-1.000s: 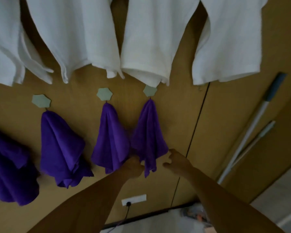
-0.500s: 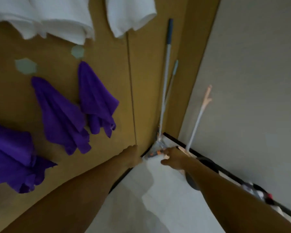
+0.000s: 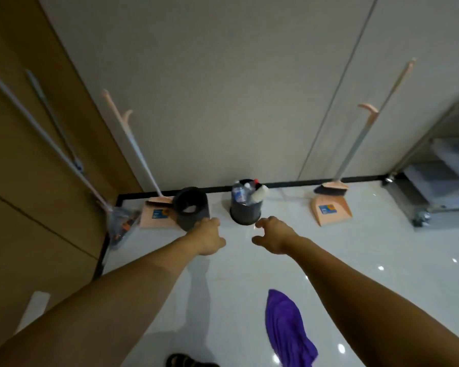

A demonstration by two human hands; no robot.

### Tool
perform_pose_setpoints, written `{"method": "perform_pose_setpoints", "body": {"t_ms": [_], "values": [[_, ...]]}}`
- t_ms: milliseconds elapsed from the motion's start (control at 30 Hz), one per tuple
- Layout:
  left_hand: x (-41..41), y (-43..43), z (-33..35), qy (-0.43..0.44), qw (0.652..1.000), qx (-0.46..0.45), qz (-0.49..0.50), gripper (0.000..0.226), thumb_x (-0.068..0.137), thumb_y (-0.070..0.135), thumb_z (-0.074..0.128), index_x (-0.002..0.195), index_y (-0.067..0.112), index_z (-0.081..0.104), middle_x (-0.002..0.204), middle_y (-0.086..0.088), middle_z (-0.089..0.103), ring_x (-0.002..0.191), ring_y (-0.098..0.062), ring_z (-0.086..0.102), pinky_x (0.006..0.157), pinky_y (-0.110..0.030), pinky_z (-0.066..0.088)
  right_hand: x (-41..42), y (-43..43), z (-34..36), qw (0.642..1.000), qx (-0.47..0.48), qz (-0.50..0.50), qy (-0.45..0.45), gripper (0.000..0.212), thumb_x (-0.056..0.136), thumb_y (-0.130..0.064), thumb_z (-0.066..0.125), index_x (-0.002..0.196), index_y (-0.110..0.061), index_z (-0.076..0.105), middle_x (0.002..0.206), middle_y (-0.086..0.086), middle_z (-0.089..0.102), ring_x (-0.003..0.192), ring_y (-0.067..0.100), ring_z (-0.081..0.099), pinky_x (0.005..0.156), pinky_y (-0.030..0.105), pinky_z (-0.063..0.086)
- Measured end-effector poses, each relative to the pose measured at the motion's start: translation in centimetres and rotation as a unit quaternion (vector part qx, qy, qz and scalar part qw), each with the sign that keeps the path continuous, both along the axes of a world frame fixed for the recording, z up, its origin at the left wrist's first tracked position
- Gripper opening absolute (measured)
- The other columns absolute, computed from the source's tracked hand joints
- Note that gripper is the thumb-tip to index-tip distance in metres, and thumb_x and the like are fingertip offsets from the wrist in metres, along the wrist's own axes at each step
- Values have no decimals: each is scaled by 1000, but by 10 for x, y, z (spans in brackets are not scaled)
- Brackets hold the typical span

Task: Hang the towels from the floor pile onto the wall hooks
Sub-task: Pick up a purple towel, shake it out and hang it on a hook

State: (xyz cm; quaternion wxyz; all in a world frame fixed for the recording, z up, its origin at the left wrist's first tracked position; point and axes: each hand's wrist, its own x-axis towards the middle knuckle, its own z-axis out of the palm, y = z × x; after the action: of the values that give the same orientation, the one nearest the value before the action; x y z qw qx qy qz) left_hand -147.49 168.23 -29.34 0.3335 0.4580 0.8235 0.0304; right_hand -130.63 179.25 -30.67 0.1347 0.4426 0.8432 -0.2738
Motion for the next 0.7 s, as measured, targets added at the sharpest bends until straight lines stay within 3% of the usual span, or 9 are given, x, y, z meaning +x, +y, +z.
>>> {"method": "perform_pose_setpoints", "body": {"t_ms": [133,400,567,700], "values": [[102,35,-9,30,995,34,-92,65,87,36,58,144,19,33,147,-6,35,132,-28,36,104,-41,38,98,1,-11,997,26,-66,12,60,88,-47,59,140,-20,44,138,10,45,121,28,48,99,39,44],[226,73,-60,-21,978,1,-210,63,87,33,57,144,18,34,146,-6,36,131,-27,36,102,-39,37,234,-12,-48,980,-41,-192,-25,57,90,-42,57,140,-19,43,142,9,41,124,28,47,100,38,42],[264,85,-138,-75,963,-77,-249,58,87,33,57,140,17,39,140,-9,41,127,-27,41,101,-38,41,279,-20,-113,959,-92,-262,-51,54,91,-41,57,139,-20,45,140,8,43,120,27,51,100,39,44],[283,92,-233,-87,954,-131,-254,51,87,33,57,133,15,45,134,-12,44,121,-29,46,97,-37,43,301,-20,-209,944,-141,-292,-67,51,91,-38,53,138,-19,46,137,8,45,120,28,50,98,38,43]]}}
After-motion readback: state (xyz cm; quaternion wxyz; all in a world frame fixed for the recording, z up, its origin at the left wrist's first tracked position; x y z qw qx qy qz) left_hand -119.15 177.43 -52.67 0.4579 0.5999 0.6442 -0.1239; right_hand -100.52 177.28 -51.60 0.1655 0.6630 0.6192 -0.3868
